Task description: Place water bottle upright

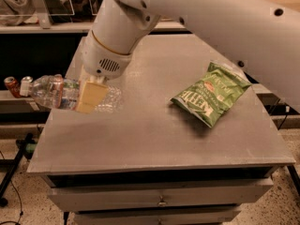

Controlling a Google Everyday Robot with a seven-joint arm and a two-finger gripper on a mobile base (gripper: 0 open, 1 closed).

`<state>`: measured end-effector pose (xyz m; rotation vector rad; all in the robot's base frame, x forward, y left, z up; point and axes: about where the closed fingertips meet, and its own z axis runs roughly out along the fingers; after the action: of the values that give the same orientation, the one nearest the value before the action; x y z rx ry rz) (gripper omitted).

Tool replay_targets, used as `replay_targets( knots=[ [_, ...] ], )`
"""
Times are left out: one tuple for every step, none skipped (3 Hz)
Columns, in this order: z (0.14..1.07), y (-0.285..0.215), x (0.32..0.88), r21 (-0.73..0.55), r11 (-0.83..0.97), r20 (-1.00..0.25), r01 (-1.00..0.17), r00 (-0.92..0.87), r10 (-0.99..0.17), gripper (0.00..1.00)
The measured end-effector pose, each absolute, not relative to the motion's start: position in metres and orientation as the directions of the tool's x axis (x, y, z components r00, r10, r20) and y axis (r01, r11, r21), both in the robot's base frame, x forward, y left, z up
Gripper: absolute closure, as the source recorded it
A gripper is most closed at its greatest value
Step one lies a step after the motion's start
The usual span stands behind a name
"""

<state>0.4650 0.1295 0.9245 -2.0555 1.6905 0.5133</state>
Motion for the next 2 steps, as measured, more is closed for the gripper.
replay_targets(
  knots=[
    [0.931,0.121,0.479,-0.109,-0.039,-0.591,-0.993,0.096,-0.801,1.0],
    [0.937,0.115,0.494,-0.113,0.064,-0.679,-0.992,0.03,-0.734,1.0]
  ],
)
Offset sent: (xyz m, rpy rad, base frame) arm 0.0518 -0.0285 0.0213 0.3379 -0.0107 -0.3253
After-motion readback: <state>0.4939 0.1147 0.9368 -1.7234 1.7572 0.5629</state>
